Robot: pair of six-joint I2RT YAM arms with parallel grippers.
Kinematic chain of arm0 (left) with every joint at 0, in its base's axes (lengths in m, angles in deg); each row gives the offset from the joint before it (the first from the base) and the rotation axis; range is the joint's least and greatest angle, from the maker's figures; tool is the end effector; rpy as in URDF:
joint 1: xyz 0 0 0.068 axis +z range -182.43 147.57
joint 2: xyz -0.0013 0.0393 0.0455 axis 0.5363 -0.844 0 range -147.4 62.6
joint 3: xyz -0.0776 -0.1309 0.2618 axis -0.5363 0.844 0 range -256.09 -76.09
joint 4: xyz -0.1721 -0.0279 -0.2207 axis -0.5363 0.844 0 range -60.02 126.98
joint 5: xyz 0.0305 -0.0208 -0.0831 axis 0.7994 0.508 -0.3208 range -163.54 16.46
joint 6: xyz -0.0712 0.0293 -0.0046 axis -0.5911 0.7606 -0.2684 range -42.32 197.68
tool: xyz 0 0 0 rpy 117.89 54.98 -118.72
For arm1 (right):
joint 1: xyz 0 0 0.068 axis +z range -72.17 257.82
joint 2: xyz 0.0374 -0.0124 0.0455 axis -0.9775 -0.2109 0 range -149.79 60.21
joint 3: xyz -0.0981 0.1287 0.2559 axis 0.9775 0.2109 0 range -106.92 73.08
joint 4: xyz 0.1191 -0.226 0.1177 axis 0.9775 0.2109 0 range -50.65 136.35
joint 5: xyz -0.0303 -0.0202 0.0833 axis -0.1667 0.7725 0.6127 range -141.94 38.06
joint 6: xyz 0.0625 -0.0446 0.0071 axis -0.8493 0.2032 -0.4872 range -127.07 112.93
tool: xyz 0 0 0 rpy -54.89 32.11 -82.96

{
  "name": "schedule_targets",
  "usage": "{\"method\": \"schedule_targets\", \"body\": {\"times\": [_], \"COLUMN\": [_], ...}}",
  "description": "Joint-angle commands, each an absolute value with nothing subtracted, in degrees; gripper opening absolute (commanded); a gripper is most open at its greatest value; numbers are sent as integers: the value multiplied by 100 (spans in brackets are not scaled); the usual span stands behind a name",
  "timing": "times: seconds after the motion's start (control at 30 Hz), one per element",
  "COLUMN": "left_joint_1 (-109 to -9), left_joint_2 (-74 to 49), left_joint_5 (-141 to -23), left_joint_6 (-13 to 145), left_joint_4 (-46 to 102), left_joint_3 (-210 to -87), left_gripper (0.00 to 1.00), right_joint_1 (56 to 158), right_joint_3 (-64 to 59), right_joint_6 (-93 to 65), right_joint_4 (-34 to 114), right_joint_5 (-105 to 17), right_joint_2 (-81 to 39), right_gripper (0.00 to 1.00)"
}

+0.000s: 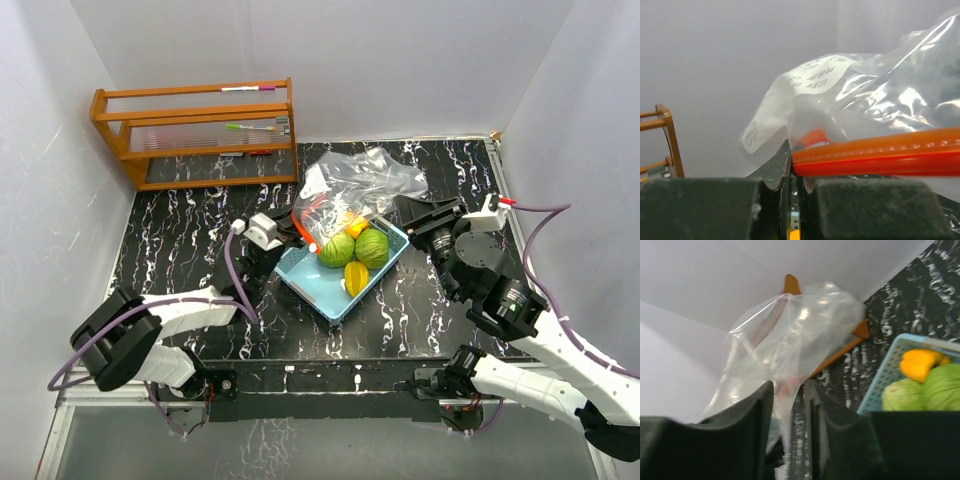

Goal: Place the food in the zip-top bag and seal the zipper
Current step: Adjust the zipper on the food storage bag.

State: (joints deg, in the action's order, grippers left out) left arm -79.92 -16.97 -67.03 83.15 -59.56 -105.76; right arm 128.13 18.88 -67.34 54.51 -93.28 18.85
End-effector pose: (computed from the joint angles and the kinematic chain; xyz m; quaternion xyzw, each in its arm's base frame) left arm 0.2021 -0.2097 0.3274 0.1435 0.4031 -0.3014 0.8521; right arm 0.1406 0.1017 0.4209 0.3022 0.6511 0.3877 0.5783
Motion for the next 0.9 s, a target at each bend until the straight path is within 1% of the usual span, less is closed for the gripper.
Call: {"method": "schedule_targets", "body": {"times": [0.0,0.03,0.07,0.1,0.13,0.17,0.23,0.3,0.37,0.43,0.5,0.6,0.67,0.7,0.77,0.87], "left_joint_1": [-8020,-8024,-8018,-8024,-8021,-8025,-8012,-7997,-7993,-7987,-7974,-7938,-7920,-7915,-7889,-7870], "left_joint_2": [-1118,-961,-775,-582,-387,-233,31,234,247,147,102,240,447,543,631,462], "left_joint_5": [-7066,-7073,-7020,-6873,-6705,-6482,-6024,-5636,-5397,-5073,-4720,-4425,-4372,-4346,-4299,-4164], "left_joint_6": [8095,8003,7881,7749,7602,7487,7211,6864,6600,6448,6339,6304,6298,6250,6139,6036], "left_joint_4": [-5648,-5342,-4863,-4274,-3642,-3048,-1913,-498,1071,2460,3467,4254,4381,4423,4576,4935], "left_joint_3": [-10529,-10569,-10634,-10741,-10858,-10976,-11184,-11754,-12452,-13121,-13567,-13736,-13568,-13460,-13349,-13445], "left_gripper": [0,0,0,0,0,0,0,0,0,0,0,0,0,0,0,0], "right_joint_1": [12836,12836,12836,12836,12834,12836,12836,12836,12836,12836,12835,12834,12836,12833,12836,12836], "right_joint_3": [1768,1657,1511,1367,1262,1227,1398,1584,1565,1696,1820,1748,1481,1322,995,742], "right_joint_6": [-6575,-6392,-6212,-6012,-5767,-5408,-4421,-3605,-3405,-3247,-3112,-2685,-2353,-2186,-1976,-1840], "right_joint_4": [5847,6026,6252,6480,6640,6636,6157,5884,6112,6090,5978,5814,5832,5895,6038,6210], "right_joint_5": [-9570,-9571,-9571,-9562,-9513,-9404,-8951,-8324,-7984,-7889,-8020,-8587,-8959,-9055,-9021,-8476], "right_joint_2": [1773,1664,1564,1465,1392,1360,1379,1327,1229,1333,1618,2071,2195,2168,2020,1621], "right_gripper": [53,65,73,78,80,80,78,75,74,74,74,78,84,85,85,85]}}
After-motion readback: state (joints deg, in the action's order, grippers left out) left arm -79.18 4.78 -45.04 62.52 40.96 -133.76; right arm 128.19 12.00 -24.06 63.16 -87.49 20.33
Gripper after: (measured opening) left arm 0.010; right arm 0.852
